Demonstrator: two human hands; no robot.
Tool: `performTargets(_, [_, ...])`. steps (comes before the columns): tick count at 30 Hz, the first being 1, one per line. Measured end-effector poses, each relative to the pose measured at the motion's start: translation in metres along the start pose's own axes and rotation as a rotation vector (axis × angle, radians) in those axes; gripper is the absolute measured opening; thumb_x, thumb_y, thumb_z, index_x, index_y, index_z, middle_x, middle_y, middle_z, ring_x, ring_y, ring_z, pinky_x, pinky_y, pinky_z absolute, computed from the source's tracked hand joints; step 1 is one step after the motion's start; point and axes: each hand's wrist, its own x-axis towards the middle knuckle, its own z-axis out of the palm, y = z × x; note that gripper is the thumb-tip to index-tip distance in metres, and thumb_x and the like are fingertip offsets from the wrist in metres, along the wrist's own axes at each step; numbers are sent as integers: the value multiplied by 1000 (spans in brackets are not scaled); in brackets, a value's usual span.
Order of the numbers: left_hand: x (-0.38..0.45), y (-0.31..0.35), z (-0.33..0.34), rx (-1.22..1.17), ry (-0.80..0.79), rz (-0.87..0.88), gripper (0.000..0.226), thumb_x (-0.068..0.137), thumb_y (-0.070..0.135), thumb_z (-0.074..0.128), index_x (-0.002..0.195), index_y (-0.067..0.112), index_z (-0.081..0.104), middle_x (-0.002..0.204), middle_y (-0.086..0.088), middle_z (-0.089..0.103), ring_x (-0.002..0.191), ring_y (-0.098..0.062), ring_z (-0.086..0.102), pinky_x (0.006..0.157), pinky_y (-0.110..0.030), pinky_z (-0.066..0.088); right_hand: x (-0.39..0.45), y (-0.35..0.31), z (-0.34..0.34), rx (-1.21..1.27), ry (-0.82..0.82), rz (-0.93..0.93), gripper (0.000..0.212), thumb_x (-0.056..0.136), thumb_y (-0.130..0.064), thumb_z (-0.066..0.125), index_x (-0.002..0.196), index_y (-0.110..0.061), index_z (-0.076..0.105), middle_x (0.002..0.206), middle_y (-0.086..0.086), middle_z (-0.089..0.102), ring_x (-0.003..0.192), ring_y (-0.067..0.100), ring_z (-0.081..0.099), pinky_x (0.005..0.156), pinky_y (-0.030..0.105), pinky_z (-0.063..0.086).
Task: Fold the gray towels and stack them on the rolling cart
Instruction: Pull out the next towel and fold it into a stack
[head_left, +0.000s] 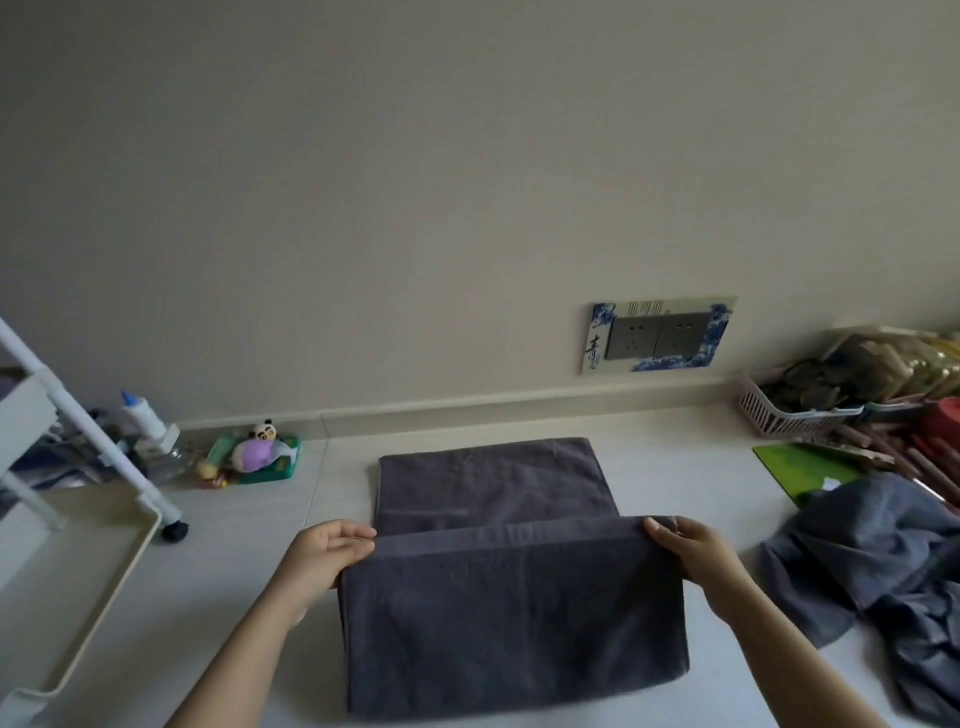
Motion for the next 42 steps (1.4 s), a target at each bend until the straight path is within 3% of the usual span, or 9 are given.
performTargets(5, [30,-2,25,-9,194,68,10,84,5,66,86,14,64,85,-1,66,83,-17,61,73,-24,45,36,7,19,6,114,18,17,87,-24,65,81,-9,69,76,10,64,75,22,56,68,32,43])
performTargets(9, [59,-37,47,26,202,-100,27,88,25,64,103,4,60,97,-8,64,95,-25,60,82,-34,45,58,23,38,-154,20,110,24,91,-34,58,93,-11,65,88,7,63,84,22,58,72,29,45])
performTargets(11, [63,-63,56,82,176,-186,34,86,35,65,99,3,62,95,-10,67,92,-28,63,77,-36,47,60,35,42,-275,2,150,30,90,-36,60,98,-7,63,94,9,65,90,26,60,77,31,46])
performTargets(15, [44,-79,62,174,211,-222,32,88,38,60,76,8,58,69,-7,59,70,-26,57,58,-31,37,53,45,37,-519,35,148,36,88,-44,60,87,-8,58,83,7,62,78,24,56,67,31,39])
performTargets(19, [26,-92,61,320,198,-174,33,94,35,51,74,9,58,70,-8,62,72,-29,59,61,-33,38,32,60,37,-781,23,127,33,91,-44,53,78,-15,44,81,6,58,72,24,49,63,32,35])
performTargets(26, [-7,-72,58,305,440,45,36,95,27,48,72,-1,49,62,-16,54,55,-22,47,51,-29,32,-2,50,39,-531,291,-27,28,93,-32,54,81,-7,53,67,3,57,67,27,51,59,34,34])
performTargets(33, [-23,-103,71,397,282,-127,31,97,34,44,77,10,48,64,0,50,63,-26,46,59,-33,34,-19,80,38,-604,219,118,27,92,-39,53,97,-13,55,84,6,59,83,29,56,68,31,38])
performTargets(38, [-31,-110,76,395,362,-55,30,97,25,43,72,10,41,63,-5,49,60,-29,46,57,-34,35,-22,88,40,-771,201,84,26,93,-34,52,90,-9,51,85,11,64,70,26,50,62,33,40])
performTargets(42, [-32,-117,77,401,400,-14,32,97,20,43,67,13,35,60,-8,48,58,-31,46,55,-35,34,-26,94,45,-748,270,53,20,95,-29,48,88,-10,44,81,11,60,67,29,49,60,35,38])
